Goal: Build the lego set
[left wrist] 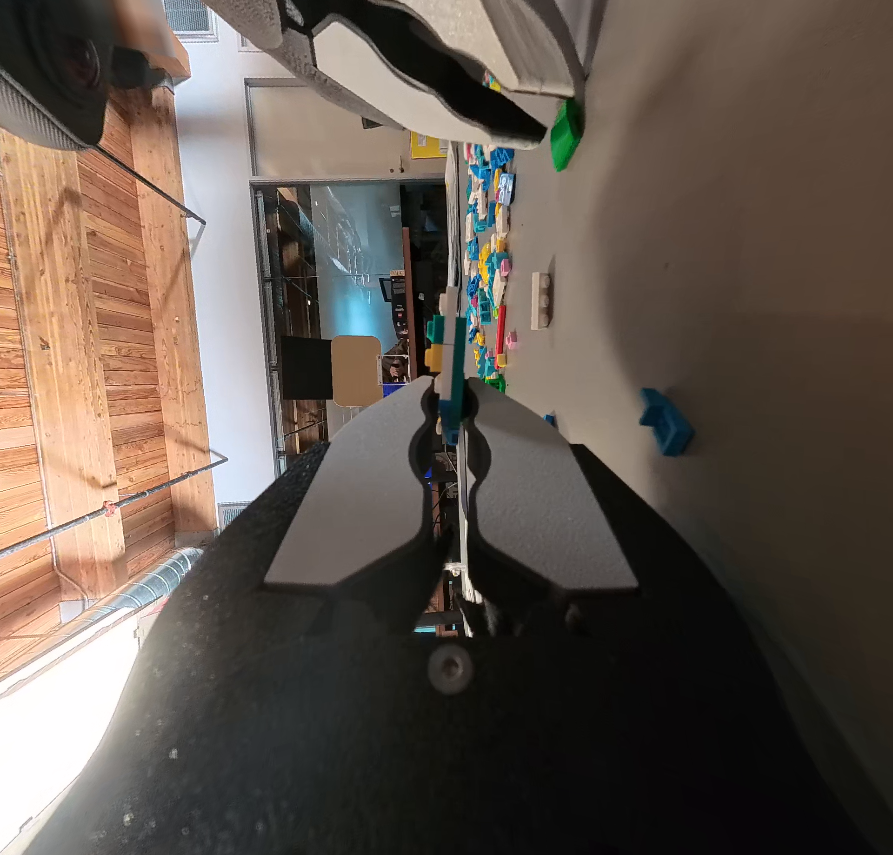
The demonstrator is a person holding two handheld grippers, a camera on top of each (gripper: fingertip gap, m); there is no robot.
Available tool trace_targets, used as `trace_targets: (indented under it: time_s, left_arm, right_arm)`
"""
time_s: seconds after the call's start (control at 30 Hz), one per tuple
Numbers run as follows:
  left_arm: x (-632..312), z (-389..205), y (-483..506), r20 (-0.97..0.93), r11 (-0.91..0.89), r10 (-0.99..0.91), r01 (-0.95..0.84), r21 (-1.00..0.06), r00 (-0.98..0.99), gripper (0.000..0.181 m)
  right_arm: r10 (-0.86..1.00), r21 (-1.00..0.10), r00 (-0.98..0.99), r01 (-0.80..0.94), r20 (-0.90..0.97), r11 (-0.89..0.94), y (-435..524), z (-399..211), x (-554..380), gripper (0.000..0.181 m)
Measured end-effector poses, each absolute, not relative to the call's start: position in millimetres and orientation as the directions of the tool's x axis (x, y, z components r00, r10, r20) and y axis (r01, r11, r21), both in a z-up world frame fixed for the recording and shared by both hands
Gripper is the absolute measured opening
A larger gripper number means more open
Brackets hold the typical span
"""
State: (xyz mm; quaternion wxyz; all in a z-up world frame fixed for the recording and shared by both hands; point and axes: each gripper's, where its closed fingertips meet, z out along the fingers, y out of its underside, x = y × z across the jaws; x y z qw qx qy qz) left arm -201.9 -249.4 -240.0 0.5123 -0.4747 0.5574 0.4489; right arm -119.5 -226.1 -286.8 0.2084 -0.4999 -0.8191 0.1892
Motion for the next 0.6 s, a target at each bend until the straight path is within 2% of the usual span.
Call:
trace_targets:
  time_s: [0.13, 0.43, 0.6]
  left_arm:
    - [-201.8, -239.7, -249.5, -0.997, 0.146, -0.068, -0.989, 0.014, -0.024, 0.008]
    - [-201.9, -239.9, -249.3, -0.997, 0.146, -0.07, -0.989, 0.013, -0.024, 0.008]
    - [-201.8, -240.2, -249.2, -0.997, 0.146, -0.071, -0.989, 0.015, -0.025, 0.008]
  right_arm:
    - [0.903, -0.517, -0.369, 0.74, 0.22, 0.429, -214.5, -283.4, -122.9, 0.016]
    - [0.904, -0.528, -0.386, 0.738, 0.181, 0.421, -218.9, -284.3, -118.8, 0.017]
    - [0.896, -0.514, -0.382, 0.735, 0.226, 0.443, -215.3, -285.4, -122.0, 0.017]
